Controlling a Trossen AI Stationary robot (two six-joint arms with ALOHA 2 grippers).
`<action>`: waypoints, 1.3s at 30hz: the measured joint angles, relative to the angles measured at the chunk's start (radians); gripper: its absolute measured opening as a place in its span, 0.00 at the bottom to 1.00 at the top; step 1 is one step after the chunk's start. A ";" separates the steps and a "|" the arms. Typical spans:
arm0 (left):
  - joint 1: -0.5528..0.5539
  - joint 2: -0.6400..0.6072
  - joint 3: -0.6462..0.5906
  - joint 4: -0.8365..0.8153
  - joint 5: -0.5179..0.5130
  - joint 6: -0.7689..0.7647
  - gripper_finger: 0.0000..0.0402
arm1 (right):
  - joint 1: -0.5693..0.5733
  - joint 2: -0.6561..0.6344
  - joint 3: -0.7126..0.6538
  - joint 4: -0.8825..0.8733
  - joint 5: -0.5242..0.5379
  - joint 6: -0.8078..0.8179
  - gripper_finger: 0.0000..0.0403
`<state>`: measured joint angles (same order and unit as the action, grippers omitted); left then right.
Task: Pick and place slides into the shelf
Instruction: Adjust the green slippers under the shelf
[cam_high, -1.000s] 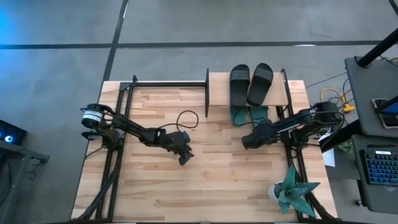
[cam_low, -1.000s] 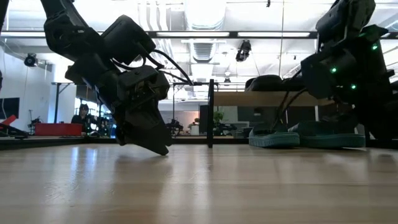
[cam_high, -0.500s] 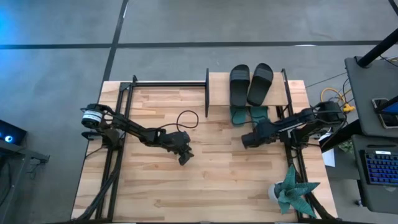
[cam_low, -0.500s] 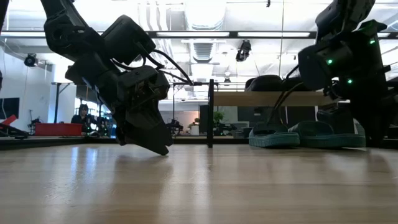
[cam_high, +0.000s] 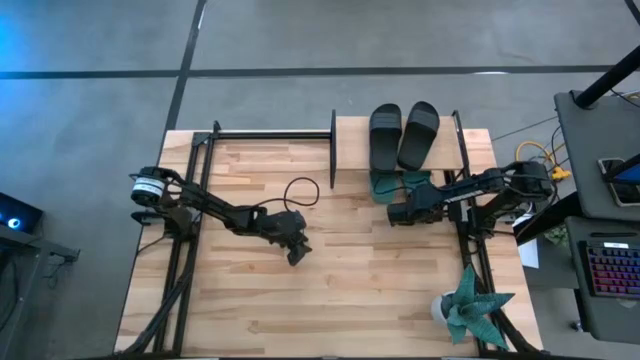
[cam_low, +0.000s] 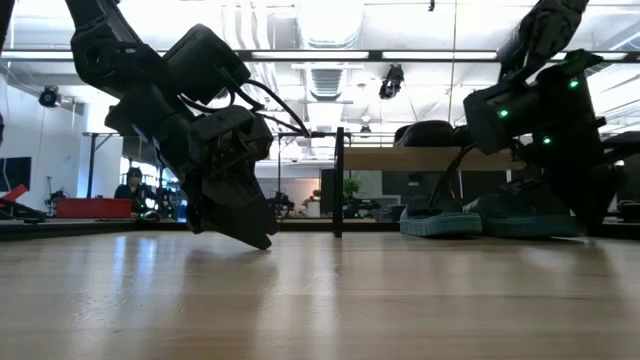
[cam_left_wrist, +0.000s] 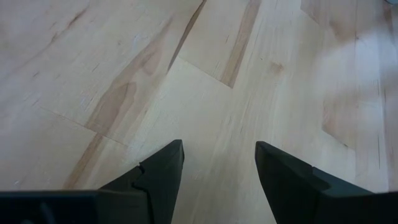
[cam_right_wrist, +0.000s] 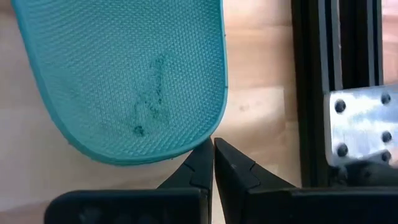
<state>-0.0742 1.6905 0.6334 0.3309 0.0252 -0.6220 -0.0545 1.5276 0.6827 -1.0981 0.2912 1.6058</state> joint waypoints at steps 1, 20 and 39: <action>0.000 0.000 0.000 0.000 0.000 0.000 0.48 | -0.008 0.000 0.000 0.012 0.012 -0.010 0.02; 0.000 0.000 0.000 0.000 0.000 0.000 0.48 | -0.105 0.003 -0.001 0.120 0.112 -0.148 0.02; 0.000 0.000 0.000 0.000 0.000 -0.001 0.48 | -0.074 0.037 0.002 0.199 0.200 -0.194 0.02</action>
<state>-0.0742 1.6905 0.6331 0.3305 0.0254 -0.6228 -0.1281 1.5650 0.6845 -0.8990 0.4914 1.4121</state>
